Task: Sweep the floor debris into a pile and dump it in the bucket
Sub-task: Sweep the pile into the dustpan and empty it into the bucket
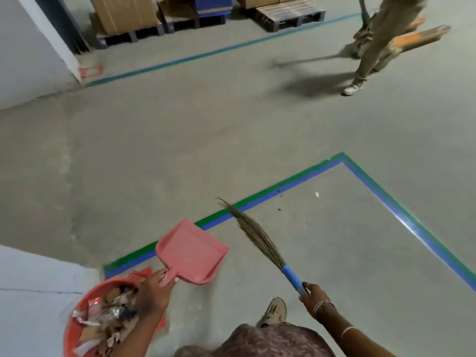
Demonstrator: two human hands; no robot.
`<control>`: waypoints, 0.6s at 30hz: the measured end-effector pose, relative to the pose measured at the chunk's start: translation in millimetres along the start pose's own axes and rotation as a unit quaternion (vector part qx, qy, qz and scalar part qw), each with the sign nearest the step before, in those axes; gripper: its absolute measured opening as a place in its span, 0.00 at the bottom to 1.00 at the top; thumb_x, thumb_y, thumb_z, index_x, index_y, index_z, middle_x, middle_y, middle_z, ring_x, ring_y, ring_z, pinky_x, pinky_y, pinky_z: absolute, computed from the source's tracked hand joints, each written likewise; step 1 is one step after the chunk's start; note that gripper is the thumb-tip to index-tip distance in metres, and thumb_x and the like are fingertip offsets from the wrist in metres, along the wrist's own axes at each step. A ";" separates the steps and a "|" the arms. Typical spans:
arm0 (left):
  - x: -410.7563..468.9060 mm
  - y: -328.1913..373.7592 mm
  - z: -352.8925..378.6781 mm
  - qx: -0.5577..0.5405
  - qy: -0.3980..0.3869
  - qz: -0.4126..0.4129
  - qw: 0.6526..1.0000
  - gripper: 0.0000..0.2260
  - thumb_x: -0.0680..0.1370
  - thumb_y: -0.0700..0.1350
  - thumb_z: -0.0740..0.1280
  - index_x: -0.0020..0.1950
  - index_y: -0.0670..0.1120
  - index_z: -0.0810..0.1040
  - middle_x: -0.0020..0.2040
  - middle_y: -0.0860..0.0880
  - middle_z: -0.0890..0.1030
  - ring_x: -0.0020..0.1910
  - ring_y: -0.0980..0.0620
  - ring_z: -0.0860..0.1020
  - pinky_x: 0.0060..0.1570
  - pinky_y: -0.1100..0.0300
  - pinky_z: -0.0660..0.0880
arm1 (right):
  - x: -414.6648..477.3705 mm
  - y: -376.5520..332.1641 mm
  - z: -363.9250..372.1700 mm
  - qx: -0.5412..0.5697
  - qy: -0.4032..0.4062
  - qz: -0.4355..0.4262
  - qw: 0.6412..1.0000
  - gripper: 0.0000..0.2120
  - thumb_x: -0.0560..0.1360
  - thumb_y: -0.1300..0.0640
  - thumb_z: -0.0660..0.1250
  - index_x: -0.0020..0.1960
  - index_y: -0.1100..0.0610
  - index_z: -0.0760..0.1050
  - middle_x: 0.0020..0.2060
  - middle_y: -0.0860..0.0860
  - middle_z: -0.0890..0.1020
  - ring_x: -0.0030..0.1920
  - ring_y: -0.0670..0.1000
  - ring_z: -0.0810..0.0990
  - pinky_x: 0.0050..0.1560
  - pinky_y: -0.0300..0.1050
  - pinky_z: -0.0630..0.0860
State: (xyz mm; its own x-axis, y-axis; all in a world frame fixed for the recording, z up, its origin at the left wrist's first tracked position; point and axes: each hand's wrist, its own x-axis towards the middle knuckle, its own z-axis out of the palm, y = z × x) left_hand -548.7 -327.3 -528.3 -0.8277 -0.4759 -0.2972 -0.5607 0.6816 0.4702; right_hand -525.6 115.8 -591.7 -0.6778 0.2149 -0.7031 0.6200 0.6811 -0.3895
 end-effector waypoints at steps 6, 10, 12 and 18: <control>11.0 84.8 49.2 0.030 -0.028 0.043 0.998 0.08 0.75 0.55 0.74 0.52 0.55 0.82 0.44 0.48 0.85 0.42 0.42 0.81 0.41 0.54 0.75 | 43.6 32.6 -47.4 0.013 0.007 0.056 0.998 0.14 0.77 0.55 0.67 0.61 0.57 0.75 0.53 0.54 0.81 0.46 0.52 0.76 0.44 0.42 0.71; 13.4 138.3 68.7 0.041 -0.053 0.071 0.995 0.10 0.77 0.51 0.72 0.55 0.48 0.82 0.47 0.43 0.85 0.46 0.39 0.81 0.39 0.55 0.69 | 69.0 32.8 -74.1 0.027 -0.007 0.075 0.997 0.18 0.74 0.58 0.68 0.63 0.57 0.73 0.51 0.54 0.79 0.47 0.54 0.79 0.42 0.45 0.75; 20.8 157.6 75.5 0.041 -0.064 0.083 0.994 0.10 0.77 0.50 0.73 0.55 0.46 0.82 0.47 0.42 0.85 0.46 0.37 0.81 0.38 0.54 0.69 | 82.8 27.9 -85.2 0.045 -0.025 0.091 0.995 0.19 0.72 0.60 0.67 0.63 0.58 0.71 0.50 0.56 0.79 0.47 0.57 0.82 0.41 0.48 0.81; 81.2 187.6 114.6 0.093 -0.102 0.094 0.986 0.15 0.74 0.57 0.73 0.58 0.53 0.81 0.48 0.46 0.85 0.47 0.39 0.82 0.42 0.51 0.77 | 132.2 17.2 -107.0 0.084 -0.025 0.125 0.988 0.16 0.73 0.60 0.65 0.60 0.61 0.72 0.49 0.59 0.81 0.42 0.58 0.85 0.40 0.53 0.84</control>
State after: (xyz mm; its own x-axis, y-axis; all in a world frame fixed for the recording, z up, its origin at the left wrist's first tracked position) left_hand -723.6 -174.3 -559.4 -0.8941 -0.2214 -0.3894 -0.3747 0.8461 0.3790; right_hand -646.8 230.8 -627.7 -0.4780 0.3243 -0.8163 0.8249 0.4849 -0.2904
